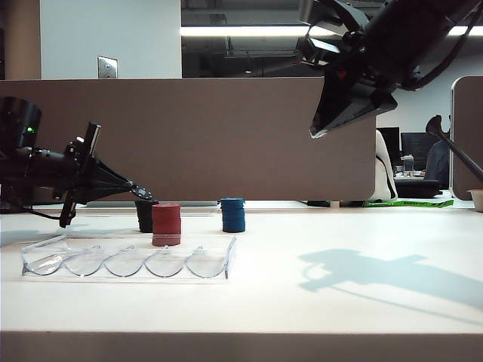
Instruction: Pick up the chip in the box and place it on the pile of chips with the same color.
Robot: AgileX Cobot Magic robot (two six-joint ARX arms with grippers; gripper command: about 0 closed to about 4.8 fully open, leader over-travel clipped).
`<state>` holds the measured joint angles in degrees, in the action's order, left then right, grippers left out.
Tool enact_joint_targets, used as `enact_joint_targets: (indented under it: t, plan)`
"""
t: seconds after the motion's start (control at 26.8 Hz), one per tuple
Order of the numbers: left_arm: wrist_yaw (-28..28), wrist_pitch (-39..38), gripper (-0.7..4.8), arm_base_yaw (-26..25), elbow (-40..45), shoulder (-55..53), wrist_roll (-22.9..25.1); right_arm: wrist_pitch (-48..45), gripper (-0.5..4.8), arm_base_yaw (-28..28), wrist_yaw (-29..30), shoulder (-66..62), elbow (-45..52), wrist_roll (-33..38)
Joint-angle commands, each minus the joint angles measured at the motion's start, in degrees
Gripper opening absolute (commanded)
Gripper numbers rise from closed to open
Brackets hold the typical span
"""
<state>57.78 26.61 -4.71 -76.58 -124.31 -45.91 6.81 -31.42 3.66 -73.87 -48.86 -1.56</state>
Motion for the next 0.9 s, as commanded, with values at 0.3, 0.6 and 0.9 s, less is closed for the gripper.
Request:
enact_joint_targets:
  t: [0.3,0.6,0.9]
  plan:
    - [-2.6,1.3,-0.06,1.1,-0.1,0.2,0.4,-1.0,-0.06,0.0,-0.1,-0.1,-0.1,0.0]
    - [-2.7,1.0,-0.05,1.1,-0.1,0.2,0.5,-1.0,-0.06,0.0,-0.1,-0.1,-0.1,0.0]
    - [-2.7,0.6,-0.06,1.0,-0.1,0.2,0.5,-1.0,-0.06,0.0,-0.1,-0.1,-0.1,0.0]
